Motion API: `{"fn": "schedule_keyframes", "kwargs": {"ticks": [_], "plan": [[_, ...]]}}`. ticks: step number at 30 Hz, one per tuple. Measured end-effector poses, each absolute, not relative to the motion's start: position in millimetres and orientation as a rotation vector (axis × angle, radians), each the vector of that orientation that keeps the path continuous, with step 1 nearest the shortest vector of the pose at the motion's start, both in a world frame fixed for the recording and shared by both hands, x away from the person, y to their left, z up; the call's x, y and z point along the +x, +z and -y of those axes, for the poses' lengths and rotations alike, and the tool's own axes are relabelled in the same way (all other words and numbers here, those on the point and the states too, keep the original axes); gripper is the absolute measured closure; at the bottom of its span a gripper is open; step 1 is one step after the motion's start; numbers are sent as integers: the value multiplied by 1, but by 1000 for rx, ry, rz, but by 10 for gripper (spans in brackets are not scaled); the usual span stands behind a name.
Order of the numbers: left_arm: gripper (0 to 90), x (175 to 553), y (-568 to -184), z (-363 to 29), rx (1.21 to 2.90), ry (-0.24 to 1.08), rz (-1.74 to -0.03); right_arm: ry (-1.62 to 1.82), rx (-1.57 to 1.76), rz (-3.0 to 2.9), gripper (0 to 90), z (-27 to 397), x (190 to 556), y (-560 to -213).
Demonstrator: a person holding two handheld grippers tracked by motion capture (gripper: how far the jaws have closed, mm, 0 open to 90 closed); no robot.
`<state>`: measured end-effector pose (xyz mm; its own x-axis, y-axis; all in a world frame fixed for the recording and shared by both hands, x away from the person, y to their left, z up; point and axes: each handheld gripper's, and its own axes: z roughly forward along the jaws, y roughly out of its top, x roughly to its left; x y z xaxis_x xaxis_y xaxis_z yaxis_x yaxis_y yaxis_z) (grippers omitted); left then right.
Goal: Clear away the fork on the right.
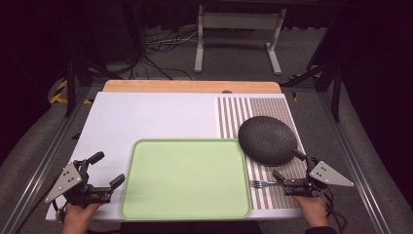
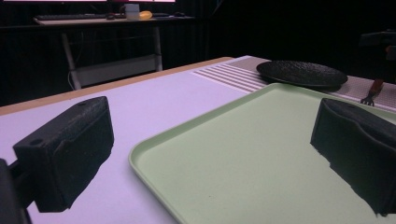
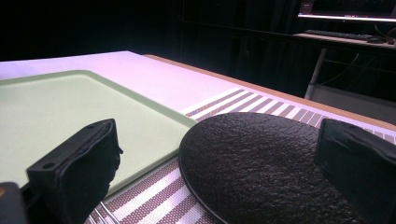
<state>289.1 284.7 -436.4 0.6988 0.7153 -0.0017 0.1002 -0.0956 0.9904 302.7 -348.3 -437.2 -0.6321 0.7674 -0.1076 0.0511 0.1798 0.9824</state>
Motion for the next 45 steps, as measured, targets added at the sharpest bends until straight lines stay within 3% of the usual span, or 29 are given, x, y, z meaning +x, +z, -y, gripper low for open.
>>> {"fn": "schedule_keyframes", "kwargs": {"ticks": [22,45], "plan": [[0,289,-436,-285,1606,584,-679,1494,762,-1885,4,346,305,-436],[0,289,-436,-286,1605,579,-686,1390,745,-2080,16,335,328,-401]]}}
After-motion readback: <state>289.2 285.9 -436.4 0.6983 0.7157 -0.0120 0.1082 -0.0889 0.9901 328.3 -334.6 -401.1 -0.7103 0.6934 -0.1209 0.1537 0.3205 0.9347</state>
